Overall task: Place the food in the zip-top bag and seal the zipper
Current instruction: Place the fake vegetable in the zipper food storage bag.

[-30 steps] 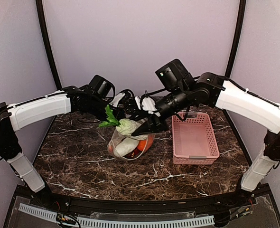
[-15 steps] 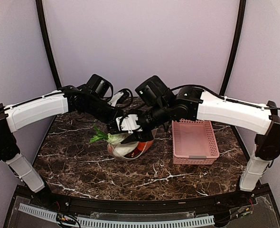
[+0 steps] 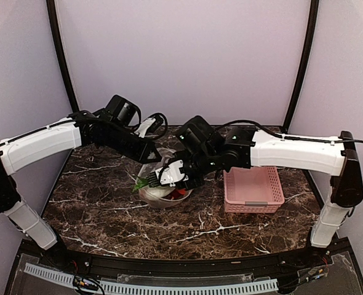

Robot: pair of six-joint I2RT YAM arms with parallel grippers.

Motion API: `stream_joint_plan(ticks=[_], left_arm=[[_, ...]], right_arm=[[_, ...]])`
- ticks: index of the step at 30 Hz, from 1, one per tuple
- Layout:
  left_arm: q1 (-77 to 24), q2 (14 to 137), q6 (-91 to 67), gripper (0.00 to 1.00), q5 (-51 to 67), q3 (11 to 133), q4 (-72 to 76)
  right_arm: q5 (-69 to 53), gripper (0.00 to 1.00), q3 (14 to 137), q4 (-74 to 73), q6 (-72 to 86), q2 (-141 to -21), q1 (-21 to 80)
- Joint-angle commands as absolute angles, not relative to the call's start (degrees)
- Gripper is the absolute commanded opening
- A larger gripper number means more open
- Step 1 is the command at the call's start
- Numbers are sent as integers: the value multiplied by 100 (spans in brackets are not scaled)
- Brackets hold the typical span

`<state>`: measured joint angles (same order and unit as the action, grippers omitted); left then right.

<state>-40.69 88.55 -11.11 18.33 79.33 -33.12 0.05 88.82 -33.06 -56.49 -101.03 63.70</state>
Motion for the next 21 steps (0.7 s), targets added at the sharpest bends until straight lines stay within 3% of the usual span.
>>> stream_joint_plan(ticks=[1,12,16,21], left_arm=[[-4034,8603,-968,1,1872,7946,-3563],[-4030,8695,-1155,1,2734,8289,-3436],[-4034,8711,-1118,1,2762,8305,-3460],[-4034,8680,-1025,1,2642,8259,-3563]], right_arm=[[895,18,8864,-2878,-6053,-10177,6341],[2133,30,9165,-2348,-6851,-10921,6472],[2520,59,9040,-1817,-7098,-11116,6496],[2598,80,9103,-1790,-6944,-11052,6518]])
